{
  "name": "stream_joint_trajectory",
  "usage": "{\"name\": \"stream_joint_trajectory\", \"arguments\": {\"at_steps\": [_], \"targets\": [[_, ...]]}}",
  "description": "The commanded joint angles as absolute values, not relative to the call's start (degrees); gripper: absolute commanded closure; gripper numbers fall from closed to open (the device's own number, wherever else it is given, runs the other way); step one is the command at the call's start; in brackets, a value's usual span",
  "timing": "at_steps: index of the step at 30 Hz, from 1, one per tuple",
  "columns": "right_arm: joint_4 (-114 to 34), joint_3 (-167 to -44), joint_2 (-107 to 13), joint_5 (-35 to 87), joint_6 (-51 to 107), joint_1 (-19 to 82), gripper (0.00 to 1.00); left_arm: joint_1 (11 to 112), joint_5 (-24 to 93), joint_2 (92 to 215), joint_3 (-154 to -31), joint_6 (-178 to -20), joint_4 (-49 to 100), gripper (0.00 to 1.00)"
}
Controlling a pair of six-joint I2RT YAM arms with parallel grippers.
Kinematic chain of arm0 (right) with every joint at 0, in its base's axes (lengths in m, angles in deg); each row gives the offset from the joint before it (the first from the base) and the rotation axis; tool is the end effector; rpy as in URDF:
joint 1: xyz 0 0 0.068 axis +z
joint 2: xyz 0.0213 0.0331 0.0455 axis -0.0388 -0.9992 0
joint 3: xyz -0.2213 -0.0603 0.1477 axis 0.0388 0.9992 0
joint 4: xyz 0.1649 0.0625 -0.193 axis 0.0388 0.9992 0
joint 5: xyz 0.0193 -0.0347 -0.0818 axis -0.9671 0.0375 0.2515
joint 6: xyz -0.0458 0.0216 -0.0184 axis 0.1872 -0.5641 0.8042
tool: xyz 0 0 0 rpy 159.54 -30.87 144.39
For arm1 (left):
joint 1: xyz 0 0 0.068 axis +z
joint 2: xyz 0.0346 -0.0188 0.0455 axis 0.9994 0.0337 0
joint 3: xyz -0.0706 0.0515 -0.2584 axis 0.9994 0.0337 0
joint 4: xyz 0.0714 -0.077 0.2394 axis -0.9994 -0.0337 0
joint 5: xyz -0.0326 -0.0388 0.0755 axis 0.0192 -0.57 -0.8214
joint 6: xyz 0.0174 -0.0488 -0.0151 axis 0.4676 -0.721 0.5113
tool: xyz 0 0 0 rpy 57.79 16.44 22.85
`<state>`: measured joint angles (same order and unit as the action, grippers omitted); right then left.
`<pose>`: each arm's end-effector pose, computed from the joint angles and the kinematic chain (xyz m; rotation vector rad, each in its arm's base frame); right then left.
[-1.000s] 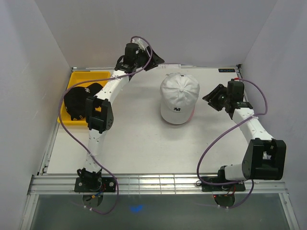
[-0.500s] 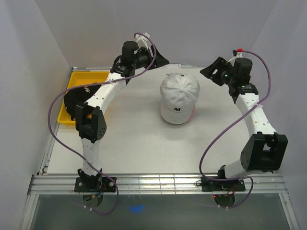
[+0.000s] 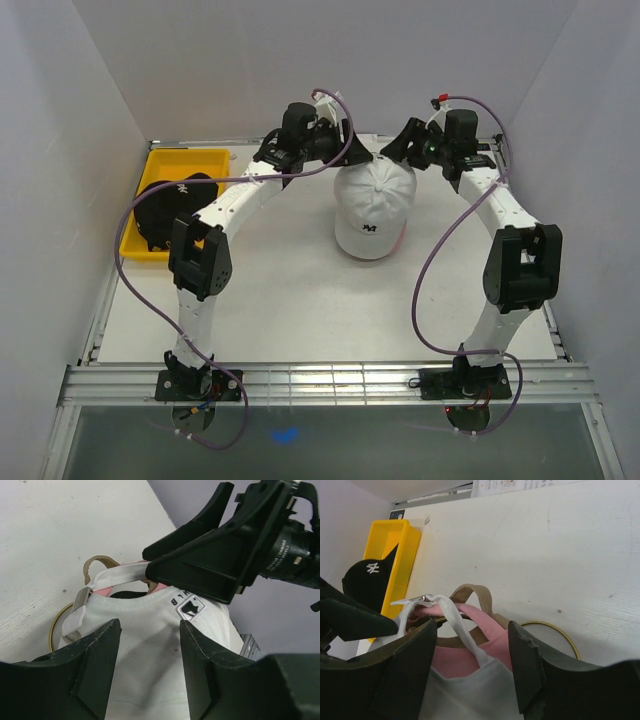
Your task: Stack the hats
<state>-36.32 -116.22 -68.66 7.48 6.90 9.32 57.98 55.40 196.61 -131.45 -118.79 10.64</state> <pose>0.4237 0.0687 0.3233 0.0395 1.9860 0.8434 0.4195 -0.2631 0.3387 0.3552 2.0282 -1.1766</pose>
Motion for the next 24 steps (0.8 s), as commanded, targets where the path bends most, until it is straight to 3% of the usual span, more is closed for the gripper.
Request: {"name": "stream_joint_trajectory", "arguments": {"at_steps": [1, 3, 4, 8, 13, 24], "targets": [[-39.0, -116.7, -68.6, 6.1, 9.2, 10.5, 0.38, 58.3, 52.3, 197.8, -131.0, -117.8, 8.9, 0.39], [-38.7, -116.3, -69.4, 6.5, 9.2, 10.6, 0.41, 58.3, 51.4, 198.5, -131.2, -117.9, 8.4, 0.43], [-38.4, -116.1, -69.6, 7.3, 9.2, 10.6, 0.49, 58.2, 51.0, 198.7, -131.2, -118.0, 8.3, 0.44], [-35.3, -116.1, -70.9, 9.7, 9.2, 10.6, 0.68, 58.2, 48.7, 199.7, -131.2, -119.5, 7.7, 0.52], [-34.1, -112.8, -71.5, 13.3, 8.6, 10.7, 0.78, 58.1, 46.5, 200.5, -130.6, -121.3, 7.5, 0.55], [-37.3, -105.2, -70.6, 13.8, 6.3, 10.7, 0.82, 57.8, 44.0, 201.6, -129.6, -124.1, 7.9, 0.56]]}}
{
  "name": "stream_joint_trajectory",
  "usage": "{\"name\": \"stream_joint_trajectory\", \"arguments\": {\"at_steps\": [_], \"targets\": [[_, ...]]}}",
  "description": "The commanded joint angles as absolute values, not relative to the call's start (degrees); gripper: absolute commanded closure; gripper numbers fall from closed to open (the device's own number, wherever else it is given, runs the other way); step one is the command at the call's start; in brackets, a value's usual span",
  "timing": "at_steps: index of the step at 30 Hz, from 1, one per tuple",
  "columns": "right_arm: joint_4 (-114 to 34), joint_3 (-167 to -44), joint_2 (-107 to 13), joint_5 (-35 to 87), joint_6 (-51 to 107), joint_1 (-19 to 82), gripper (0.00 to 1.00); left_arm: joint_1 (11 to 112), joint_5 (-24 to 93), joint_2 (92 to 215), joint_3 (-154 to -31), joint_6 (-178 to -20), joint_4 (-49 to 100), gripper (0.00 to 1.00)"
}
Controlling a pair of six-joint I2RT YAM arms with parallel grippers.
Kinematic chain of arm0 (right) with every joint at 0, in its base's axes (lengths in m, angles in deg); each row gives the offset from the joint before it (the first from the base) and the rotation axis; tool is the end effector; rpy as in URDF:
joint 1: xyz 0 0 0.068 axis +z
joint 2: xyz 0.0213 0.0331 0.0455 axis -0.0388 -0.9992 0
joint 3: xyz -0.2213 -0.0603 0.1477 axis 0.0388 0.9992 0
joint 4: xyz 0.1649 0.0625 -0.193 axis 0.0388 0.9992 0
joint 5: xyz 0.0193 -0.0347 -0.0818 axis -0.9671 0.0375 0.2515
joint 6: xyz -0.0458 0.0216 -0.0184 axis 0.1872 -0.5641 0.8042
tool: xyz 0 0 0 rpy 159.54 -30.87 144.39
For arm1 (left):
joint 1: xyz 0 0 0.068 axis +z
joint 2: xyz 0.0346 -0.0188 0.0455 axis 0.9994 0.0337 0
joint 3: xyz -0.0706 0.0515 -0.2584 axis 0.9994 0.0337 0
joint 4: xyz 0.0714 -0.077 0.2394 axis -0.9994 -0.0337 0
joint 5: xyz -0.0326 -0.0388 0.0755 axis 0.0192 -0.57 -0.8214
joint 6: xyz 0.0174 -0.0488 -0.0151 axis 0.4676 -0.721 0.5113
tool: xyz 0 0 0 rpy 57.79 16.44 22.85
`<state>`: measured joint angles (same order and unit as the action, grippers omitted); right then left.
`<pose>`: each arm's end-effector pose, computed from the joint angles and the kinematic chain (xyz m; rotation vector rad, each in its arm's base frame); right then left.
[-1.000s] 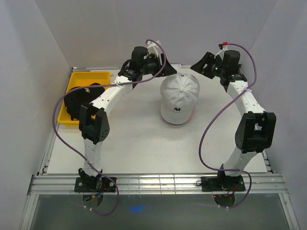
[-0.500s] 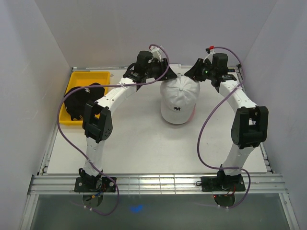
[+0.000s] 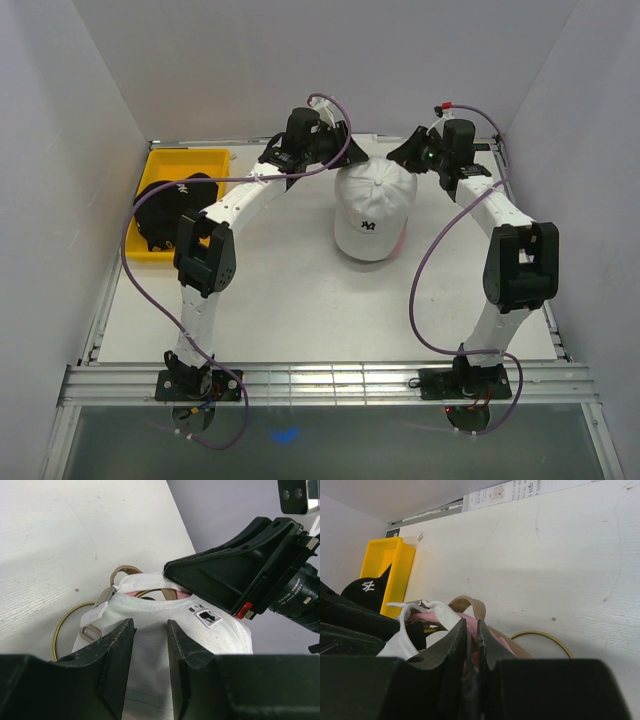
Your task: Stack the hats
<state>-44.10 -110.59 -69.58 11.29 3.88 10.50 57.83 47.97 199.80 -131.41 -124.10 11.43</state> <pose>0.4255 0.0757 0.2955 0.1111 1.9692 0.8280 0.4332 -0.2678 0.3123 0.1592 2.0997 -1.1039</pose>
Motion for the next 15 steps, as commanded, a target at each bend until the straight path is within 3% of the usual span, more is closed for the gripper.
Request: {"name": "stream_joint_trajectory", "arguments": {"at_steps": [1, 15], "targets": [[-38.2, -104.7, -70.1, 14.2, 6.0, 10.7, 0.81, 57.8, 43.5, 201.4, -129.2, -124.5, 7.9, 0.56], [-38.5, -99.2, -66.6, 17.9, 3.5, 11.1, 0.82, 57.8, 40.2, 201.4, -127.2, -127.0, 7.7, 0.41]]}}
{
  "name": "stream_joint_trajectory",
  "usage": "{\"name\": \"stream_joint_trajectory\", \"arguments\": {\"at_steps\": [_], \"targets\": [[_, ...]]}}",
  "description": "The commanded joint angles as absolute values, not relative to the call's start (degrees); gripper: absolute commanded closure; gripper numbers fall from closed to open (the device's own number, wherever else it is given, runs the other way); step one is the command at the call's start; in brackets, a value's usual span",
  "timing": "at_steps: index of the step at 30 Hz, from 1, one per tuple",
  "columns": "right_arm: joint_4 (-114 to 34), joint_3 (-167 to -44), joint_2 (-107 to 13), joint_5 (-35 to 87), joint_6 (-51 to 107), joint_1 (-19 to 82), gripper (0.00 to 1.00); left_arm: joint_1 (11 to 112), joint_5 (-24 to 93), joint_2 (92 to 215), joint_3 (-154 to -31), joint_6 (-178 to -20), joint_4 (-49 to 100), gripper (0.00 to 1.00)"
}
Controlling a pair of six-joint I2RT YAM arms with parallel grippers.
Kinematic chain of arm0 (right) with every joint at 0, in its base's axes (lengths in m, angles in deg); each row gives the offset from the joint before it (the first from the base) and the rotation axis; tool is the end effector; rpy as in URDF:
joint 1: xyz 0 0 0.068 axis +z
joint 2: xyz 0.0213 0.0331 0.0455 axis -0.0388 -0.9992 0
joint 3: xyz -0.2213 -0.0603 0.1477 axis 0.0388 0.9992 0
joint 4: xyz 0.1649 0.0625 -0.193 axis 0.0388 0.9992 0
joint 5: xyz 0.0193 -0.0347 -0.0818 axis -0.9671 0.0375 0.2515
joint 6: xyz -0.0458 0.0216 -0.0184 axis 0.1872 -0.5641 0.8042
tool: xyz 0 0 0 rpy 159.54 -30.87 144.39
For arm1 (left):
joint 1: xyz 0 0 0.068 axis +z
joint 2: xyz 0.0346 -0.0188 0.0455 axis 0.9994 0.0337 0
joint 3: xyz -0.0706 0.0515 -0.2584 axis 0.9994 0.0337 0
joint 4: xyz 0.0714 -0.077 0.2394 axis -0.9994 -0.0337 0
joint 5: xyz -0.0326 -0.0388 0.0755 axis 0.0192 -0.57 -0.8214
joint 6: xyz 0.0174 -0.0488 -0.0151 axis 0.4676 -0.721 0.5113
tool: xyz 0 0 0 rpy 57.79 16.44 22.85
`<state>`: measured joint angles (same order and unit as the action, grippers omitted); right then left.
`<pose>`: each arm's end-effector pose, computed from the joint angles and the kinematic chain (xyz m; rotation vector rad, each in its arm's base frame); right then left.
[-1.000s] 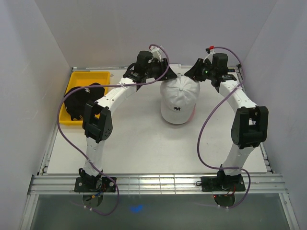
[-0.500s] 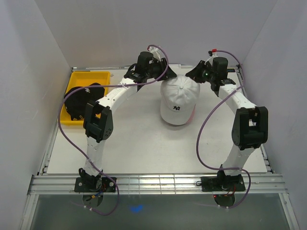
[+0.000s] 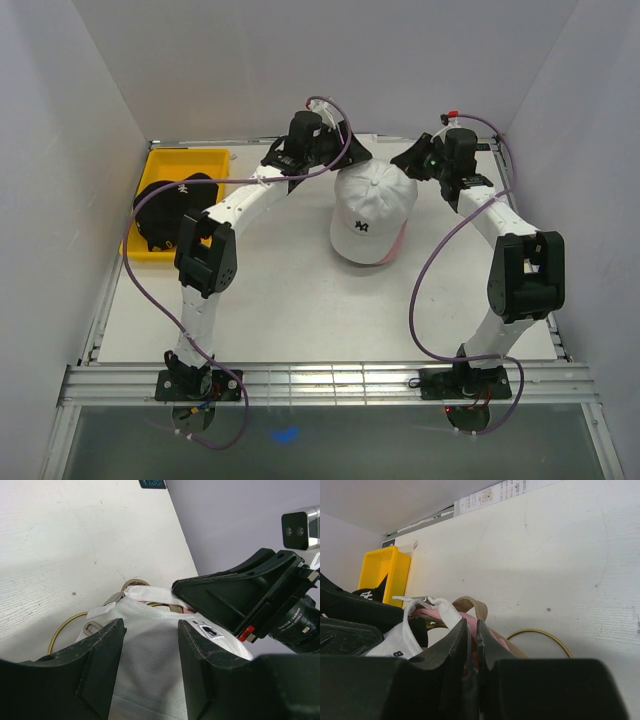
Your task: Stack the hats
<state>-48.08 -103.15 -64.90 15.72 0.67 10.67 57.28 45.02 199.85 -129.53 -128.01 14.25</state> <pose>0.4042 0.0712 0.2896 0.2108 1.9420 0.7958 0.4330 -0.2713 0.3050 0.0642 2.0965 -1.1066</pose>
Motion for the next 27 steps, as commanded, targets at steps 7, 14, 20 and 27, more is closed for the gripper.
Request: {"name": "stream_joint_trajectory", "arguments": {"at_steps": [7, 14, 20, 27], "targets": [[-35.3, -103.1, -67.1, 18.4, 4.4, 11.1, 0.80, 59.9, 39.0, 199.9, -132.7, -125.0, 2.9, 0.37], [-35.8, -102.2, -66.4, 18.5, 4.2, 11.1, 0.80, 62.4, 36.6, 189.2, -123.8, -125.7, 3.4, 0.35], [-35.3, -102.5, -66.7, 17.6, 3.7, 11.1, 0.81, 62.8, 36.0, 176.2, -100.1, -132.0, 11.4, 0.36], [-35.1, -102.5, -67.6, 16.4, 3.5, 11.1, 0.81, 62.8, 49.4, 168.8, -79.9, -136.1, 29.6, 0.36]]}}
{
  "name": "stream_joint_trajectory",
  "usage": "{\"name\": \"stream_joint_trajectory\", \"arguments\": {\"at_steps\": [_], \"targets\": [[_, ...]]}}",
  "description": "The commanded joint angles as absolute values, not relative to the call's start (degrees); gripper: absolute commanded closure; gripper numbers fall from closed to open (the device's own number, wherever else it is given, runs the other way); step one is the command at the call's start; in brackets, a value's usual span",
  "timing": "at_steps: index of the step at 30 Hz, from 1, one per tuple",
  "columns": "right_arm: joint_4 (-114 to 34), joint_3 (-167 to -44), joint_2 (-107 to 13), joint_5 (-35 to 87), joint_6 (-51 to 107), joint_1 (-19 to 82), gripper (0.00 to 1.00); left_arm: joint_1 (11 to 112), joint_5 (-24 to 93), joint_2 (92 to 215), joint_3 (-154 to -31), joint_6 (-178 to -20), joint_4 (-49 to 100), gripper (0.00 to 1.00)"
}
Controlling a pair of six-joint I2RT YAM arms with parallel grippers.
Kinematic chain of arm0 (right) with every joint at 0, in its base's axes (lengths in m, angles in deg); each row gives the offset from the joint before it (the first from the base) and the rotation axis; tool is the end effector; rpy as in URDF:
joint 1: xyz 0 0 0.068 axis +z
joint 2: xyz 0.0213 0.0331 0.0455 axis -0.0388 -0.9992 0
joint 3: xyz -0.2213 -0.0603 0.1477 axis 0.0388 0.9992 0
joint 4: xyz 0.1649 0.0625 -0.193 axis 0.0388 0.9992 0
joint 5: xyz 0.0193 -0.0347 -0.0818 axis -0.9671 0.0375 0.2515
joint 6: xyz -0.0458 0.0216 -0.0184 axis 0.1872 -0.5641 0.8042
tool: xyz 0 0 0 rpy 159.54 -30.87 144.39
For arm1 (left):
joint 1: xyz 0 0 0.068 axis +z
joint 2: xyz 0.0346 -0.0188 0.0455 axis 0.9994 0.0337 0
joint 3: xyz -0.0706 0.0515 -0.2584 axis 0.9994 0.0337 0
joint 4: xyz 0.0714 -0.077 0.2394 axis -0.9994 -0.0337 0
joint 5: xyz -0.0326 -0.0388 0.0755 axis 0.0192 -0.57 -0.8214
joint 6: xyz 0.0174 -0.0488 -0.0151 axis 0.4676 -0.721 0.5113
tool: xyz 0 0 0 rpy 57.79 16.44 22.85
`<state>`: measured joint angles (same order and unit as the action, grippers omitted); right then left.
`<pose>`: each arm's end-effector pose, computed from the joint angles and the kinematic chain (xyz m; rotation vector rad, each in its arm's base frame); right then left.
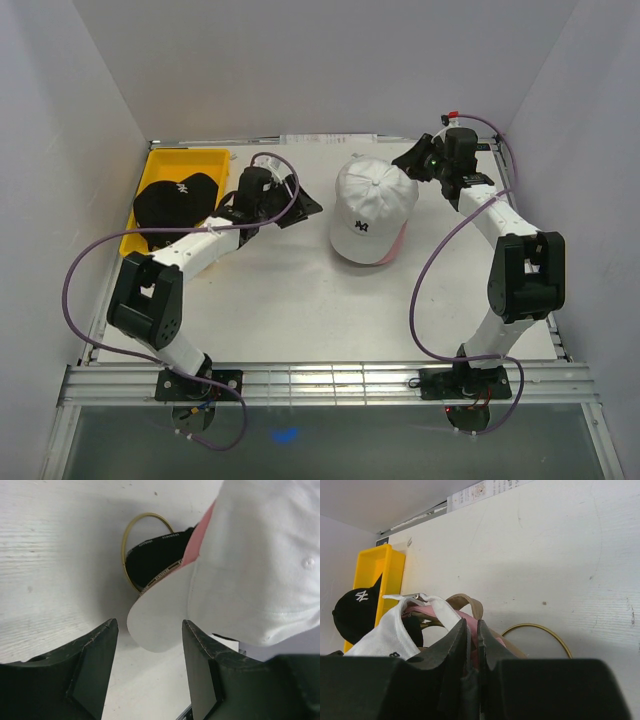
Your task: Stack the hats
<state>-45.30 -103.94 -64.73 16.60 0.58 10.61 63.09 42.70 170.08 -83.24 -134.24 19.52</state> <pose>0.4035 0.0701 0.2905 0.2349 1.9704 0.7780 0.3248 -0.1625 0.2531 -0.2471 2.2822 -0.9996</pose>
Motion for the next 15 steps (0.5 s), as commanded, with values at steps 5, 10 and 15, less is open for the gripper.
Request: {"name": "stream_joint_trajectory", "arguments": {"at_steps": [5, 10, 15], "targets": [[-35.1, -102.5, -67.9, 15.9, 3.4, 11.1, 0.81, 62.7, 55.8, 173.1, -79.3, -135.2, 34.9, 0.35], [-35.1, -102.6, -68.3, 15.1, 3.2, 11.1, 0.82, 62.6, 57.1, 176.6, -79.7, -133.7, 37.4, 0.35], [-35.5, -102.6, -68.7, 14.4, 2.9, 11.1, 0.82, 62.6, 59.2, 178.9, -78.2, -133.0, 41.9, 0.35]]}}
